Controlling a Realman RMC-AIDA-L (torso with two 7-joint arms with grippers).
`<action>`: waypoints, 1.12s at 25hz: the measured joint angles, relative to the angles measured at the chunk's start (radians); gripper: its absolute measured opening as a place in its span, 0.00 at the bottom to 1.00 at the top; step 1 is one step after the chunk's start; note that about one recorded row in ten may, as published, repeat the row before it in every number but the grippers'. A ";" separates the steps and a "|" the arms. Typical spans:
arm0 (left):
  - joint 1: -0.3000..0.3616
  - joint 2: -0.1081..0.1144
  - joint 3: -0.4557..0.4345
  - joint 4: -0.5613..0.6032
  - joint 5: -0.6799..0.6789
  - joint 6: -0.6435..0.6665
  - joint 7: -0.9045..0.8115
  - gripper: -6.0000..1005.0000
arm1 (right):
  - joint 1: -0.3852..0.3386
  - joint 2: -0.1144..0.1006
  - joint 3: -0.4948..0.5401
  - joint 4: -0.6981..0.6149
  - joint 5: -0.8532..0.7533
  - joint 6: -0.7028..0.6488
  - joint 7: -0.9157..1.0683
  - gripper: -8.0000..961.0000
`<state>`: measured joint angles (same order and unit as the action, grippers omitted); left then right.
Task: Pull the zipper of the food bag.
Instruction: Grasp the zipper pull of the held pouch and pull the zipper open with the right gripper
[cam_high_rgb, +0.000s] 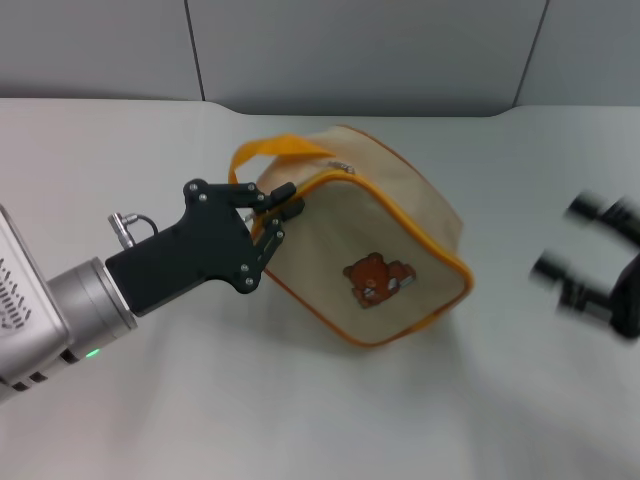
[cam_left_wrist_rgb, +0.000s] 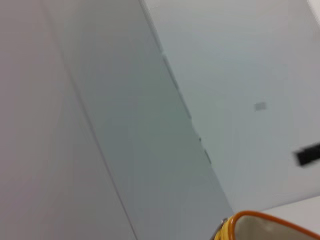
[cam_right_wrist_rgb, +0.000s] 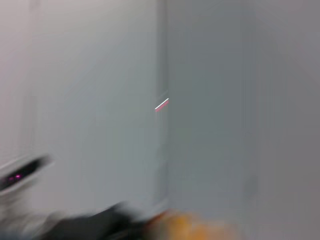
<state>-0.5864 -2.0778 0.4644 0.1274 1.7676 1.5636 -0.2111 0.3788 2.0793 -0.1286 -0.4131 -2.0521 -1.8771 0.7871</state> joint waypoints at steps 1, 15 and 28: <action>-0.003 0.001 0.001 0.011 0.002 0.012 0.024 0.12 | -0.013 0.005 0.040 0.065 0.099 0.031 -0.090 0.86; -0.032 -0.001 0.022 0.056 0.015 0.006 0.054 0.07 | 0.140 0.009 0.048 0.528 0.289 0.336 -1.129 0.86; -0.047 -0.002 0.041 0.079 0.015 0.007 0.056 0.07 | 0.166 0.012 0.036 0.595 0.187 0.368 -1.203 0.86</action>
<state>-0.6334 -2.0799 0.5057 0.2066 1.7825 1.5709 -0.1549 0.5448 2.0910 -0.0929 0.1820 -1.8651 -1.5087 -0.4160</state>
